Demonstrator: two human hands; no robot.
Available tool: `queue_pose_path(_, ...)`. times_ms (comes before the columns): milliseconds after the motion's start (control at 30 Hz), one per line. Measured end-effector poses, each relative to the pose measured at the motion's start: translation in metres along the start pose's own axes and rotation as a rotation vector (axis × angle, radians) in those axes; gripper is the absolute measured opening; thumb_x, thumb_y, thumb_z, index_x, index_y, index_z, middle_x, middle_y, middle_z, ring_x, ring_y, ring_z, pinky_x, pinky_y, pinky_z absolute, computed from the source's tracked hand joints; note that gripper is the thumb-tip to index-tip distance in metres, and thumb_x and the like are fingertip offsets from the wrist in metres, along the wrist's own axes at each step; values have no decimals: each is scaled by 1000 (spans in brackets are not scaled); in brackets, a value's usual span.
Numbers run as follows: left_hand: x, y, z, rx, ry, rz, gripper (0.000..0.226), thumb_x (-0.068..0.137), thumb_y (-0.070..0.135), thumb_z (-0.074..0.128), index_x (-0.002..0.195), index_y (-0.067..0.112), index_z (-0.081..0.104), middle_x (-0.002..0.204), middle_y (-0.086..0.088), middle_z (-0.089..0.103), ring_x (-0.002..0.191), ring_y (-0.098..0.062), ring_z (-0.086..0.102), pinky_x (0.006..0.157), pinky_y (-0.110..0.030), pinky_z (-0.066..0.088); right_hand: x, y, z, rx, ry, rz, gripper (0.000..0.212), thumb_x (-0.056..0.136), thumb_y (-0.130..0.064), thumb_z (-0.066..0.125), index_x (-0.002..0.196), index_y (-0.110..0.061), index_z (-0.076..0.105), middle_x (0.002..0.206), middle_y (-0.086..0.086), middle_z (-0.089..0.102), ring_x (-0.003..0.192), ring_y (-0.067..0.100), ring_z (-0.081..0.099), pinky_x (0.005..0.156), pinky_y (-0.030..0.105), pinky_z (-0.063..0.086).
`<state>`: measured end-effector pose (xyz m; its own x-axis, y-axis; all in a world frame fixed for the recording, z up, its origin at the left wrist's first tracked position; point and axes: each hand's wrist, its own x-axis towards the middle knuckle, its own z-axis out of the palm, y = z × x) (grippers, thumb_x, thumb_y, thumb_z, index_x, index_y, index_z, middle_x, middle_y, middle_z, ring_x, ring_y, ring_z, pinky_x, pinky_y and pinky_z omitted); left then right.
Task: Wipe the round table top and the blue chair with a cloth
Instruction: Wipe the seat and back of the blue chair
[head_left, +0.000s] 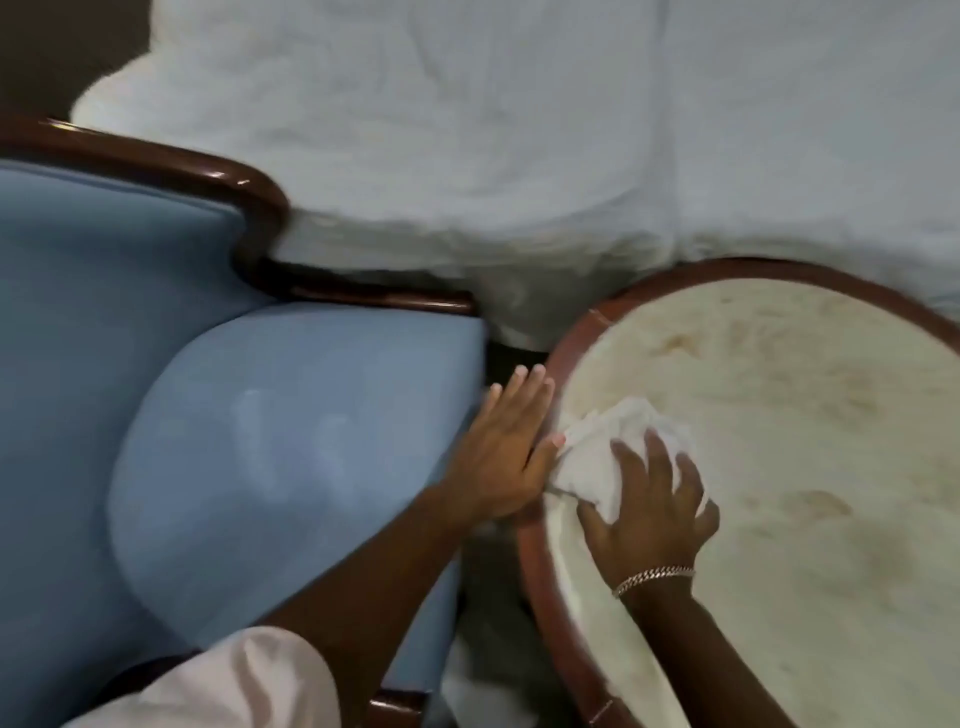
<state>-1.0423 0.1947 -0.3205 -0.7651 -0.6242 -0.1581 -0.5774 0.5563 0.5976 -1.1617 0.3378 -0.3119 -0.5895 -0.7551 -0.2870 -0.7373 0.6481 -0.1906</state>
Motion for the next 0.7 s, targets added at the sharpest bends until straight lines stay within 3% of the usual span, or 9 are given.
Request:
queue_pose_path(100, -49, -68, -59, 101, 56, -70, 81, 97, 63, 16, 157, 9, 20, 168, -9, 15, 156, -22, 3, 127, -40, 1, 2, -64, 13, 164, 40, -131, 68, 69, -58, 51, 132, -33, 50, 151, 4, 49, 136, 38, 42, 102, 63, 35)
queue_pose_path(233, -132, -166, -142, 223, 54, -220, 95, 92, 70, 2, 155, 2, 24, 165, -17, 21, 154, -32, 9, 126, -49, 7, 1, -187, 43, 405, 40, -463, 65, 78, -54, 57, 134, -20, 57, 145, 8, 56, 136, 32, 49, 109, 58, 39)
queue_pose_path(300, -168, -198, -177, 291, 27, -276, 98, 92, 71, 2, 153, -1, 27, 164, -20, 25, 153, -33, 12, 124, -48, 6, 2, -254, 59, 355, 8, -398, 71, 81, -62, 48, 142, -27, 48, 156, 5, 43, 145, 33, 35, 114, 62, 27)
queue_pose_path(400, -217, -219, -217, 383, -19, -300, 95, 94, 69, 6, 149, -2, 36, 158, -22, 36, 150, -37, 24, 121, -42, 2, 0, -325, 89, 118, -112, -321, 81, 81, -78, 39, 150, -39, 25, 169, 2, 7, 153, 39, 3, 115, 67, 3)
queue_pose_path(467, -252, -216, -238, 423, -73, -291, 93, 95, 68, 9, 145, -3, 44, 153, -23, 45, 146, -40, 33, 118, -44, 7, -17, -333, 102, 9, -114, -472, 81, 83, -76, 40, 152, -37, 25, 168, 7, 9, 153, 40, 6, 115, 68, 7)
queue_pose_path(567, -313, -198, -265, 474, -122, -297, 89, 97, 67, 14, 139, -2, 52, 148, -22, 52, 142, -39, 42, 113, -48, 21, -51, -294, 107, -177, -134, -826, 70, 87, -72, 44, 148, -38, 39, 164, 6, 25, 148, 38, 28, 106, 69, 28)
queue_pose_path(633, -354, -186, -275, 493, -144, -335, 86, 97, 66, 18, 139, -1, 53, 148, -21, 52, 143, -36, 41, 113, -49, 25, -50, -261, 99, -256, -156, -793, 76, 81, -79, 45, 148, -43, 38, 164, 4, 26, 148, 41, 27, 101, 73, 29)
queue_pose_path(700, -381, -175, -279, 484, -119, -389, 82, 98, 63, 23, 139, -2, 53, 148, -21, 52, 144, -35, 41, 115, -51, 28, -29, -257, 88, -228, -165, -544, 93, 70, -89, 45, 151, -49, 21, 167, 2, 15, 150, 45, 13, 102, 77, 23)
